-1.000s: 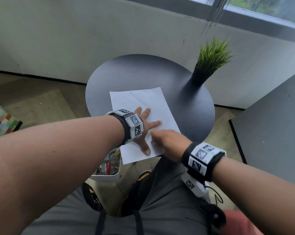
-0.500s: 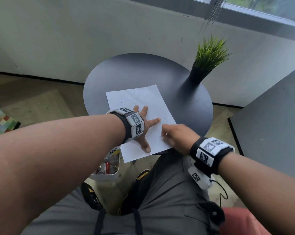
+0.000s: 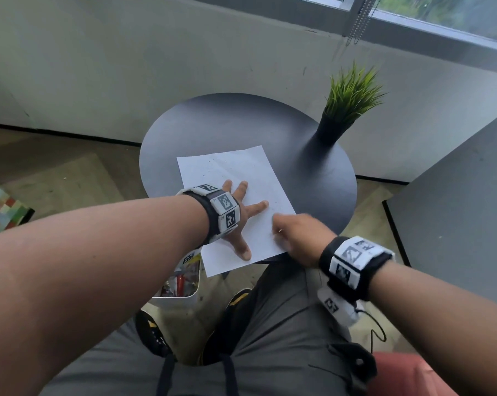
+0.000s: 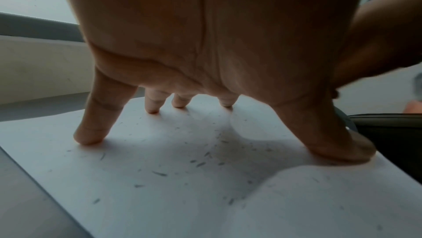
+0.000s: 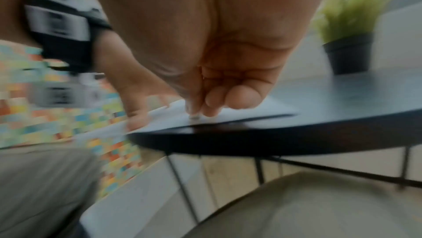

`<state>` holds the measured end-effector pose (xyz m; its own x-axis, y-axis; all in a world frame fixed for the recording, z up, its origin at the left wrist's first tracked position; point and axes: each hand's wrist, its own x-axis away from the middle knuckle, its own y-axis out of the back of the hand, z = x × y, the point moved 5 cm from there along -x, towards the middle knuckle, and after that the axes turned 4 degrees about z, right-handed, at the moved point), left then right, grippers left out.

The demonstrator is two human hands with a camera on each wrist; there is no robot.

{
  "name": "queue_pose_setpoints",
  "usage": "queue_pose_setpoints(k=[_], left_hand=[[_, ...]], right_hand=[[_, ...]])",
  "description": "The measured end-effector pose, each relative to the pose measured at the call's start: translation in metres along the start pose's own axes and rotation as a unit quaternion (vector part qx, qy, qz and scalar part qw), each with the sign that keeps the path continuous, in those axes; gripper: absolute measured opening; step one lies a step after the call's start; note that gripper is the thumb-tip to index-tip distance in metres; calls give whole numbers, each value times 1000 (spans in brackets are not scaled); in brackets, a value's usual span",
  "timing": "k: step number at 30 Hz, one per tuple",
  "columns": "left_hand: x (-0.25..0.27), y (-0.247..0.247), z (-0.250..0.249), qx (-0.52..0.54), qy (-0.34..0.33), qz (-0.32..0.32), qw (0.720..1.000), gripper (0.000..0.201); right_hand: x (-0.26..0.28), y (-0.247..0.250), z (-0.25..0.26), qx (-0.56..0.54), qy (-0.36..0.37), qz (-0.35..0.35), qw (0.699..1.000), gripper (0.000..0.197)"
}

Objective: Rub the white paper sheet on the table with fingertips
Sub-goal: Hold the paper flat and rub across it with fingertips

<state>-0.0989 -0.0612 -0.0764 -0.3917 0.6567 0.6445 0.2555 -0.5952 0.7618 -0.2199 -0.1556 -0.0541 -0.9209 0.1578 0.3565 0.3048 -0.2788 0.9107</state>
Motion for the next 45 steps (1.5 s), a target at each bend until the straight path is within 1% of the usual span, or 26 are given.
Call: queue_pose_setpoints(k=[1,2,3,4,7,8,9,12,13,14,16,18,20,23,25,27,29,30,33,38,40,43,44,45], left_hand=[[0,0,0,1,-1,1,1000,135],[0,0,0,1,-2,1,1000,135],[1,-1,0,0,-3,2,1000,135],[2,-1,0,0,-3,1,1000,135],[4,0,-1,0,-1,-3,1000,134],[4,0,-1,-1,0,-2,1000,133],[4,0,0,-3,0,-1,1000,133],[3,0,2,-8,-5,-4,1000,133],[4,0,3,-10,-7,-3,1000,133],[5,0,4,-9,-9,-1,1000,133],[5,0,5,-4,-15,3,1000,133],[7,2,5,-5,-19,9,1000,132],[11,5,5,3,-31,12,999,125],[17,9,7,44,-76,-10,996,99],[19,7,9,54,-100,-30,993,90],[20,3,13,47,-94,-68,992,94],[21,-2,16,45,-67,-114,990,102],[21,-5,17,44,-57,-122,990,108],[21,-14,16,34,-48,-102,993,122],[12,-12,18,41,-41,-67,996,126],[10,-12,19,49,-43,-57,996,128],[8,-15,19,52,-46,-61,996,129],[8,-15,19,52,-46,-63,996,130],[8,-15,19,53,-46,-61,996,130]], right_hand=[[6,-10,17,6,43,26,999,5],[10,-16,24,-2,68,43,997,4],[12,-14,23,-10,69,44,997,3],[9,-10,12,-20,48,32,998,3],[2,9,-30,-41,-59,-23,997,9],[3,10,-33,-41,-68,-32,996,9],[4,9,-26,-36,-58,-32,997,8],[13,-9,12,-26,36,0,999,9],[14,-11,13,-25,48,6,999,8],[13,-9,4,-27,37,2,999,6],[9,2,-27,-52,-38,-17,998,3],[9,12,-57,-82,-105,-32,991,7],[9,17,-66,-121,-118,-42,985,11],[7,19,-56,-157,-89,-43,983,8],[3,19,-45,-168,-70,-34,983,4],[-4,18,-36,-166,-50,-34,984,5],[-11,18,-29,-159,-35,-37,986,4],[-14,17,-26,-154,-30,-35,987,5],[-25,13,-17,-137,-25,-29,990,8],[-38,16,-19,-107,-78,-58,989,10],[-37,10,-4,-67,-41,-49,996,9],[-22,-4,35,-14,76,10,997,12],[-20,-5,39,-1,99,30,995,12],[-23,-3,36,3,99,37,994,12]])
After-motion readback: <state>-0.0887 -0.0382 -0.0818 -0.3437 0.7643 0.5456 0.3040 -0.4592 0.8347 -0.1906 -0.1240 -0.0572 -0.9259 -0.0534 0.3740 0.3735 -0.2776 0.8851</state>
